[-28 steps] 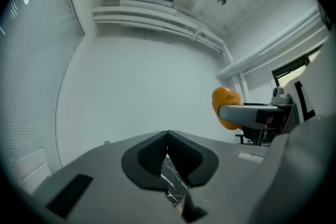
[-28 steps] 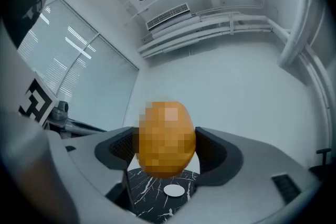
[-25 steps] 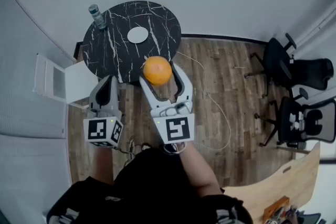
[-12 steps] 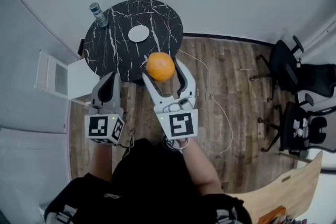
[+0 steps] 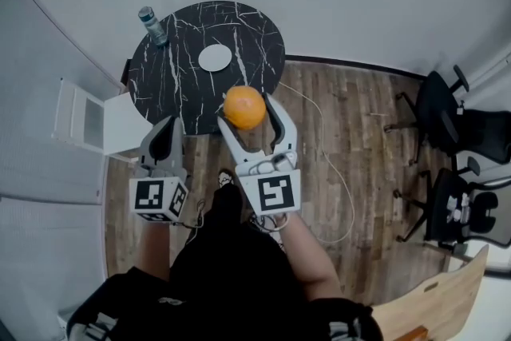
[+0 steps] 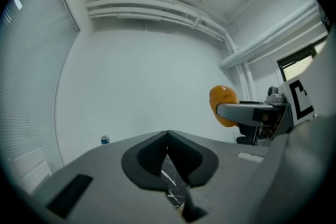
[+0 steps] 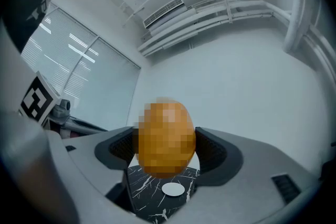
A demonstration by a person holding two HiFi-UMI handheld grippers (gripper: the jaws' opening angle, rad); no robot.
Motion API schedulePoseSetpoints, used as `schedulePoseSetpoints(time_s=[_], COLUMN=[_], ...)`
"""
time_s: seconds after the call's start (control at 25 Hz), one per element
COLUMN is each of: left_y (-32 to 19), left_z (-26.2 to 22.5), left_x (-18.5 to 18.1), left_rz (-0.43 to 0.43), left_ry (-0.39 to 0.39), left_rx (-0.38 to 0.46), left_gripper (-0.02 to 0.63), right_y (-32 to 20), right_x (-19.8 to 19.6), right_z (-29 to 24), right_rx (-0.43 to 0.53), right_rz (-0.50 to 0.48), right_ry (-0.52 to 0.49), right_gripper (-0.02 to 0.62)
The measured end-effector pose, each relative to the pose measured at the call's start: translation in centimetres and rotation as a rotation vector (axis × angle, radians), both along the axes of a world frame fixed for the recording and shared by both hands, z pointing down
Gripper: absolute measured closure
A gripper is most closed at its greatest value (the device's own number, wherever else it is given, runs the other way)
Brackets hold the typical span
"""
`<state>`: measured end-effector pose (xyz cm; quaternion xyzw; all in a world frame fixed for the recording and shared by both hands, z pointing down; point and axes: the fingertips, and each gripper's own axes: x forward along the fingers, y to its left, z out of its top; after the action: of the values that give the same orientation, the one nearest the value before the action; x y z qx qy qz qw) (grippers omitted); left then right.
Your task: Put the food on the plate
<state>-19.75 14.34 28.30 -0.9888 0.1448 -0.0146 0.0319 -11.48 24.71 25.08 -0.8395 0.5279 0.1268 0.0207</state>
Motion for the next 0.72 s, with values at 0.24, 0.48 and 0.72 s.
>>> schedulePoseSetpoints(time_s=[0.24,0.48,0.72], left_y=[-3.1,-8.3,-12.9], left_z=[1.0,2.4,3.5], left_x=[3.3,7.7,11.9], left_rz=[-0.001,0.001,0.047], left_ry=[-0.013,-0.048,-0.098], left_rx=[-0.021,-0.04,-0.047], left_gripper=[0.606,0.606,0.606], right_y=[-3.2,-8.3,-12.9], right_x=[2.9,6.9,10.9], right_z=[1.1,2.2,3.1], right_rx=[-0.032,-0.085,-0.132], right_rz=[-0.019,-0.04,-0.045], right_ry=[-0.009,0.003,-0.007], right_gripper=[0.265,0.265,0.265])
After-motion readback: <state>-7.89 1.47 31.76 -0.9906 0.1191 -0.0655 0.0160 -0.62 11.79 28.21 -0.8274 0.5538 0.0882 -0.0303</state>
